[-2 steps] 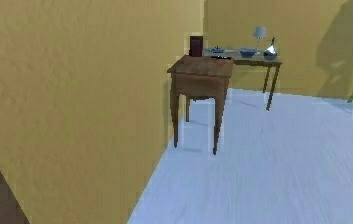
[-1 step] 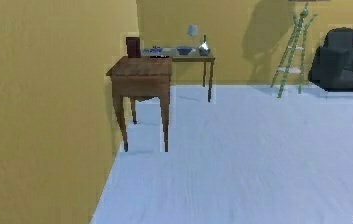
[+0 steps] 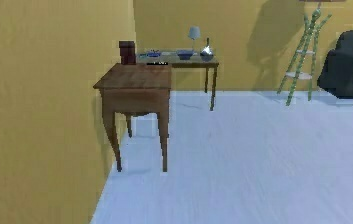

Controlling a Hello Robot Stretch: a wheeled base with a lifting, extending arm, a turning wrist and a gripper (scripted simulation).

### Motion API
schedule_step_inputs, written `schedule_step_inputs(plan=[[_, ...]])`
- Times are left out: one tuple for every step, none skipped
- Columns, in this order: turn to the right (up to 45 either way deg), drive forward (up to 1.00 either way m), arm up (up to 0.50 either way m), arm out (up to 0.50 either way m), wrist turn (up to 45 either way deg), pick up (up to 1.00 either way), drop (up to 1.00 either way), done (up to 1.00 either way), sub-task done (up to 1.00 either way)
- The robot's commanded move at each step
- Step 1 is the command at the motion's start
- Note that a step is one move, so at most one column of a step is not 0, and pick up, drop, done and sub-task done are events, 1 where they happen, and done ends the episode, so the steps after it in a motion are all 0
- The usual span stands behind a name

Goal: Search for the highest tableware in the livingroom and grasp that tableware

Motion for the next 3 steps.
schedule_step_inputs(plan=[[12.0, 0.0, 0.0, 0.0, 0.0, 0.0, 0.0, 0.0, 0.0], [0.0, 1.0, 0.0, 0.0, 0.0, 0.0, 0.0, 0.0, 0.0], [3.0, 0.0, 0.0, 0.0, 0.0, 0.0, 0.0, 0.0, 0.0]])
